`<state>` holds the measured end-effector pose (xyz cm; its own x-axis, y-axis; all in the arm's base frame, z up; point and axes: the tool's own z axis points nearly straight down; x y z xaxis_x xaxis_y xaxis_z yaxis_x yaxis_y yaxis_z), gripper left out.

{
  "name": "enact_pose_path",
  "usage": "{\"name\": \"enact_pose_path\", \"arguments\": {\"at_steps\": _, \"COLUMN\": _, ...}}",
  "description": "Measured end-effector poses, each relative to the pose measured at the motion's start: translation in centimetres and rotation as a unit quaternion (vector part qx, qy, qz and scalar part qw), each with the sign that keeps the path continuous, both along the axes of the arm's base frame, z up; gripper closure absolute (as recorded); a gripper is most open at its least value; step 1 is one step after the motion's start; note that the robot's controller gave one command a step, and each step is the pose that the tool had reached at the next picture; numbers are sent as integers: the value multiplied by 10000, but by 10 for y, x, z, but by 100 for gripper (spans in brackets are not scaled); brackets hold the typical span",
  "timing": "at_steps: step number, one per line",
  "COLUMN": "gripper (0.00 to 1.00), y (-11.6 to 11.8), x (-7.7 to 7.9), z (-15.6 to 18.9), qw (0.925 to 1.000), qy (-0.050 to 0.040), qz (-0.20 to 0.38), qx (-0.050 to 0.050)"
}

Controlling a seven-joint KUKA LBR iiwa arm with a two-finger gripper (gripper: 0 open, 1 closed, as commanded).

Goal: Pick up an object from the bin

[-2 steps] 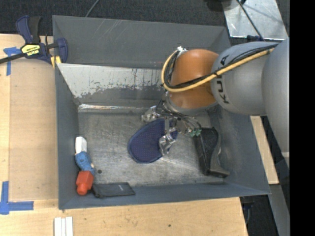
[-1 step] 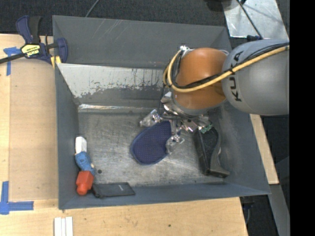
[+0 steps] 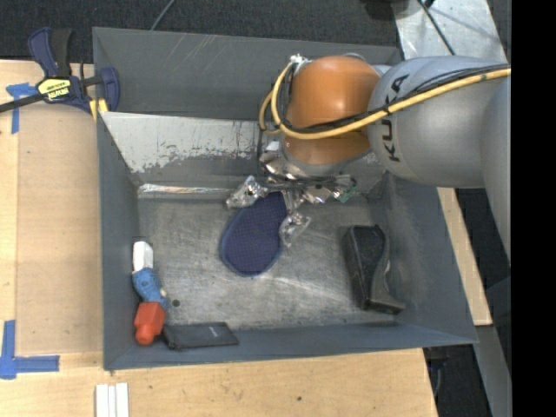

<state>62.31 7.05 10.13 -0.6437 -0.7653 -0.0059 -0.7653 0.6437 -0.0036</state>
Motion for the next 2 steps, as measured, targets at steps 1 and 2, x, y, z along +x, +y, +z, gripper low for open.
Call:
{"name": "enact_pose_path", "arguments": {"at_steps": 1, "gripper": 0, "y": 34, "x": 1, "z": -24, "qw": 9987, "qy": -4, "qz": 498, "qx": -47}}
{"name": "enact_pose_path", "arguments": {"at_steps": 2, "gripper": 0, "y": 88, "x": -2, "z": -25, "qw": 9312, "qy": -5, "qz": 3644, "qx": -49}}
